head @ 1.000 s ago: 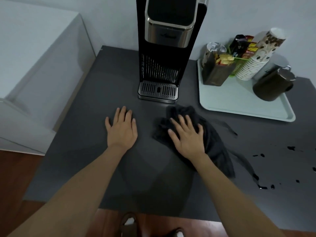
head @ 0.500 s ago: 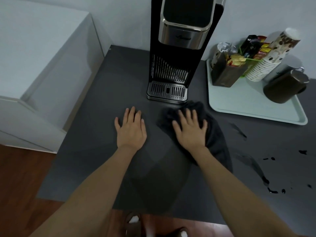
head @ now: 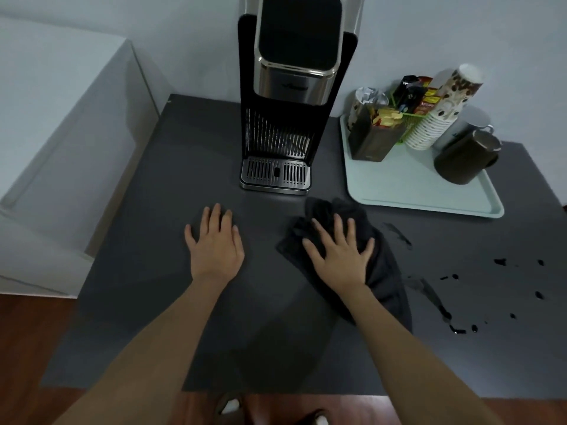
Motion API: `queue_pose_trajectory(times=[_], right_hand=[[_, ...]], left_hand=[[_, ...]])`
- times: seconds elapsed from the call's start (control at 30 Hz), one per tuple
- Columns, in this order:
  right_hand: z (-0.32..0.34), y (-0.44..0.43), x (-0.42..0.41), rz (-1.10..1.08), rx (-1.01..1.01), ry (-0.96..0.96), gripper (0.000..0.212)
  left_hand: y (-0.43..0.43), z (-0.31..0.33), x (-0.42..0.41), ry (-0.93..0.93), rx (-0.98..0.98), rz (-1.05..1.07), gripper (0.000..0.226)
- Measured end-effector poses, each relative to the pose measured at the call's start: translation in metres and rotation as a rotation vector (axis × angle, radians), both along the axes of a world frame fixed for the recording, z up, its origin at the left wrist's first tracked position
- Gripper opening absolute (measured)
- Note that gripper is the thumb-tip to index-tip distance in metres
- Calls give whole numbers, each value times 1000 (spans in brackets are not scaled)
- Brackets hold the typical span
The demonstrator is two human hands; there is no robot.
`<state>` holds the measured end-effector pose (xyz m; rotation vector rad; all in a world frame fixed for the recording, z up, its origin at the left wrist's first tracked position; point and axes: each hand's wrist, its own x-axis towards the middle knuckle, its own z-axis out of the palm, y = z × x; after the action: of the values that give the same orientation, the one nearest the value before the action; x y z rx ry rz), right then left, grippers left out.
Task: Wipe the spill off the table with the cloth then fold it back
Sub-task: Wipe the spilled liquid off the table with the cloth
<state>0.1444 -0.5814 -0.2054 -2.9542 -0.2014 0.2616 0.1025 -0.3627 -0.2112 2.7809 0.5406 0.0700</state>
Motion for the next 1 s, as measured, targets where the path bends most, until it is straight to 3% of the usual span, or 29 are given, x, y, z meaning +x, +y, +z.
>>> queue_pose_trajectory(times=[0.2,0.33,0.43,0.57,0.67,0.83,1.0], right_hand=[[-1,-44,-90,353,-5,-130,50],[5,-110,-77,119,-24,-73,52],[3,-111,-37,-52,21,-4,53],[3,-85,-37,79,66,-66,52],[-2,-113,-82,242,28,-147,51],[1,-194,-80,-149,-43,-30,65],[8,-201,3,-187,13,7,62]], left_hand=[[3,-1,-2,22,-10,-7,48],[8,4,1,9,-121,-17,49],[2,5,1,46,-117,-13,53],[-21,11,11,-20,-126,80,57],[-74,13,25,-62,-190,25,57],[-117,2,33,42,-86,-48,61],[-119,-3,36,43,-18,-25,56]])
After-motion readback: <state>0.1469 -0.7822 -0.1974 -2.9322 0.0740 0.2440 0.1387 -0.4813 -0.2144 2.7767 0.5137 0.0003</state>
